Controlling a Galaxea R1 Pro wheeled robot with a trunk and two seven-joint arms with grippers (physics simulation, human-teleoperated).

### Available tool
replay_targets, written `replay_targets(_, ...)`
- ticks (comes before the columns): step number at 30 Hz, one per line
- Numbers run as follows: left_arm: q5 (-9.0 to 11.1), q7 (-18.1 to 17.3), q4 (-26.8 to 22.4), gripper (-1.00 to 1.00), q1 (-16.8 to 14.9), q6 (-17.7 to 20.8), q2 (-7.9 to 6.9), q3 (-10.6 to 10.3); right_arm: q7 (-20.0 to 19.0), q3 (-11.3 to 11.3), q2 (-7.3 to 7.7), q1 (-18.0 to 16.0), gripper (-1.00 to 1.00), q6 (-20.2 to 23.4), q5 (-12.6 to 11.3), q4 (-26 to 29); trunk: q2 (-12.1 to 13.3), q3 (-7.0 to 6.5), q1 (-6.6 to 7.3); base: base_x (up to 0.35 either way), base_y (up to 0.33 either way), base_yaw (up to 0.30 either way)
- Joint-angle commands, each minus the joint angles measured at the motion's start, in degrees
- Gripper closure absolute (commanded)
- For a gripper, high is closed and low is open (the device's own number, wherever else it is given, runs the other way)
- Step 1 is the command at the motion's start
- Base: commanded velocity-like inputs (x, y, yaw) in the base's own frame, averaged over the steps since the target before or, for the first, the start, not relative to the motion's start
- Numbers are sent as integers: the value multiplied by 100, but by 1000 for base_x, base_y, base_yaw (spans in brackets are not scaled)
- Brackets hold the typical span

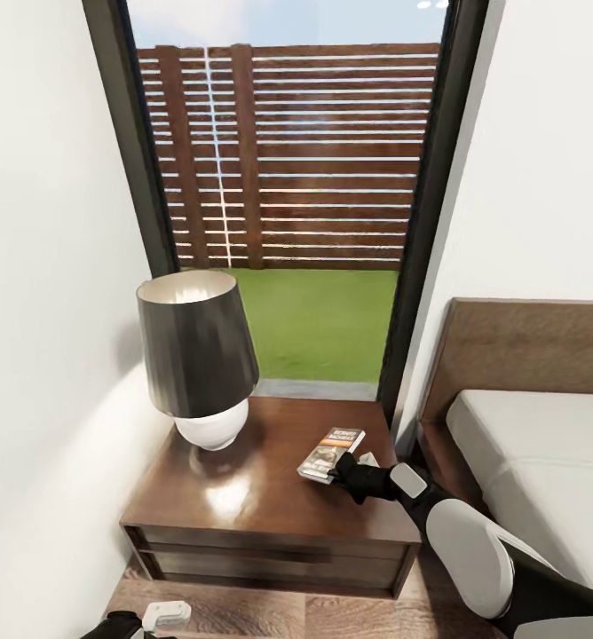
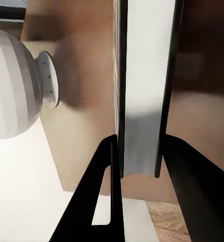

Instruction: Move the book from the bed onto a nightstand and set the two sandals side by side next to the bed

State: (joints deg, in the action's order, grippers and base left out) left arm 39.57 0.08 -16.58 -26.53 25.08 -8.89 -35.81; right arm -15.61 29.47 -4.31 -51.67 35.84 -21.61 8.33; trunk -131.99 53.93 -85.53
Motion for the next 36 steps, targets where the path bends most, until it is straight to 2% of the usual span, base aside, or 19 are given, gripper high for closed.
replay_targets(1,16,1,-12,-100,-2,23,-4,-22,-3,24,-2,-1,100,29,8,11,-2,6,1,0,0,-48)
replay_targets(20,16,1,-12,-100,-2,23,1,-22,-15,33,0,-1,100,29,8,11,-2,14,1,0,0,-12)
replay_targets(36,16,1,-11,-100,-2,23,0,-22,-31,33,0,-1,100,29,8,11,-2,137,1,0,0,0)
